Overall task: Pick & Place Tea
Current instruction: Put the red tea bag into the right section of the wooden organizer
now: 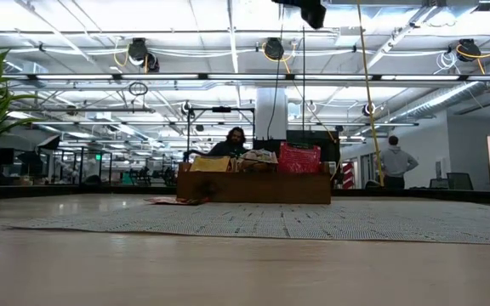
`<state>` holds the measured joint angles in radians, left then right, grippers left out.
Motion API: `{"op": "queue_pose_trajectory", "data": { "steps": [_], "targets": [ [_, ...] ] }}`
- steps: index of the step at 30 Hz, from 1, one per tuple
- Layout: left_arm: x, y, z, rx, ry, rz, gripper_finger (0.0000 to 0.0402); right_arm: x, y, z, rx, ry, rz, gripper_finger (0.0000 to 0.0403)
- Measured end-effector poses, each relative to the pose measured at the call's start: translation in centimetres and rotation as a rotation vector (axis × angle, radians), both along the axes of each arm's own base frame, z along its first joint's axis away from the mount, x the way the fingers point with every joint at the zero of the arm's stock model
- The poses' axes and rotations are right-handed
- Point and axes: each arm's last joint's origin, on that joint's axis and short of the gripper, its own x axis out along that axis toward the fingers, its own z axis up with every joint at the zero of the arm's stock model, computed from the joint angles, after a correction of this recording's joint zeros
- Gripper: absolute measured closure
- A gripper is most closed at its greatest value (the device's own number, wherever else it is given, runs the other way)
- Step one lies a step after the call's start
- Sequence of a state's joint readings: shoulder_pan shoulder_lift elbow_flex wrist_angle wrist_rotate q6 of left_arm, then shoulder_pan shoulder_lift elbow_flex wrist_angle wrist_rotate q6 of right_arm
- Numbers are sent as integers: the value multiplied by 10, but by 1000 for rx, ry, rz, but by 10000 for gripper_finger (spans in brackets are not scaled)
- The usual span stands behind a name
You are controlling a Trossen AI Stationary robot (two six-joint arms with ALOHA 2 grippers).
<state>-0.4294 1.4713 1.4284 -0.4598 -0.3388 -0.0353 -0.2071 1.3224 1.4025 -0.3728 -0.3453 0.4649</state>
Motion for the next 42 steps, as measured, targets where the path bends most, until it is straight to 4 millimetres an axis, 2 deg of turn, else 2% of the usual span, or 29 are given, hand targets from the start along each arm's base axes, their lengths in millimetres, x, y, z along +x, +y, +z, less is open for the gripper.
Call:
{"op": "queue_pose_trajectory", "data": {
  "steps": [7, 12, 19, 30, 37, 42],
  "targets": [
    [-5, 17, 46, -36, -331, 47, 384, 7, 14, 17, -28, -182, 52, 165],
    [-5, 27, 67, 2, -508, 23, 384, 10, 25, 33, -34, -349, 84, 165],
    [-4, 35, 87, 109, -734, -102, 384, 9, 32, 52, -15, -537, 103, 165],
    [-2, 58, 101, 277, -946, -327, 384, 5, 39, 62, 6, -636, 256, 165],
    [1, 81, 101, 278, -949, -359, 384, 3, 50, 67, 0, -696, 333, 165],
    [2, 85, 101, 277, -948, -347, 384, 10, 49, 63, 2, -698, 325, 165]
  ]
}}
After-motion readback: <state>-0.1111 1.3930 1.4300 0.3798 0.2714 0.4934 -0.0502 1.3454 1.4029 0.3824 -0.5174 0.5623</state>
